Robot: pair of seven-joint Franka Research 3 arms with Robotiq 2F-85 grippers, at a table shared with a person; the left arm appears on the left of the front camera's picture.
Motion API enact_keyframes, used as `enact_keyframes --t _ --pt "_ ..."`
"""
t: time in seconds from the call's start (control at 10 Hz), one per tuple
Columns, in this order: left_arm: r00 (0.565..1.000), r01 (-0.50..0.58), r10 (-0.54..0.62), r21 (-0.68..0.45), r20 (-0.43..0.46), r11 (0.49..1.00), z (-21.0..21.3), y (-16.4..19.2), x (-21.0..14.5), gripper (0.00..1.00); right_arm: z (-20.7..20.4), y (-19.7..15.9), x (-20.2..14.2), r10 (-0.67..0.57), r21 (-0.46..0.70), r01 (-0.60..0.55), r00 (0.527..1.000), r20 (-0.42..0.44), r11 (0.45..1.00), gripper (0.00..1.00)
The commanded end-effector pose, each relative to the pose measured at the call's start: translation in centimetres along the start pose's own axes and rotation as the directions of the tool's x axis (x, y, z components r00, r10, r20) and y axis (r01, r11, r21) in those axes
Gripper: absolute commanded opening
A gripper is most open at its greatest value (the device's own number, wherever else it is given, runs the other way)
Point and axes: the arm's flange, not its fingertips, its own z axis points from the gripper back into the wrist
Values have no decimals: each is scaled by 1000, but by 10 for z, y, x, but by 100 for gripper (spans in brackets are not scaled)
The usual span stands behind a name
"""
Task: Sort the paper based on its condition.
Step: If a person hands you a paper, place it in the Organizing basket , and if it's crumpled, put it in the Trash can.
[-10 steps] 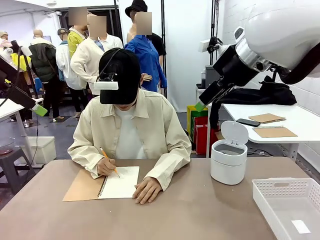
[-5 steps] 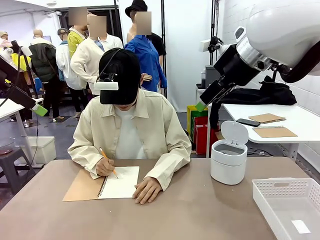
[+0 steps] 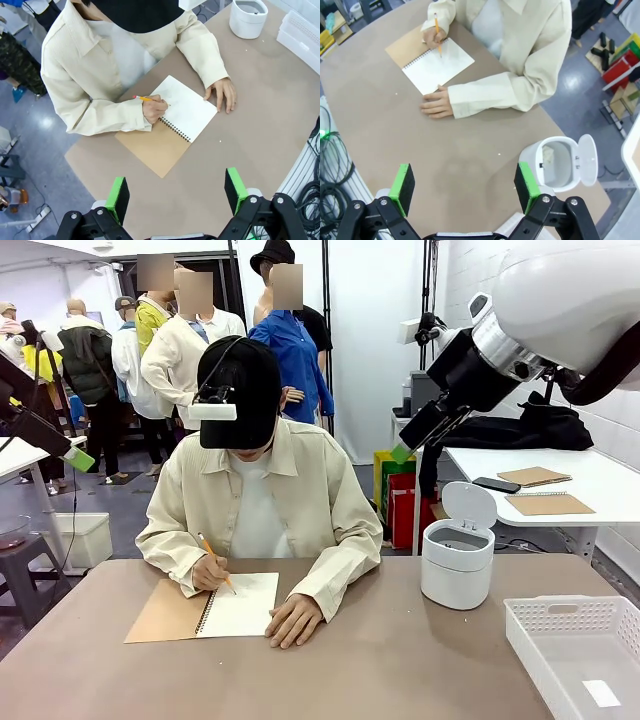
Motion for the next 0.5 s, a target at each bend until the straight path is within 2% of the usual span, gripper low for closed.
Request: enact_keyframes --t 0.0,0.4 --pt "999 -33 34 -50 15 998 14 -13 5 100 7 14 -2 -50 67 49 999 10 997 100" --pt "999 -26 28 -87 19 996 19 -22 5 100 9 34 -1 -57 27 55 995 78 998 100"
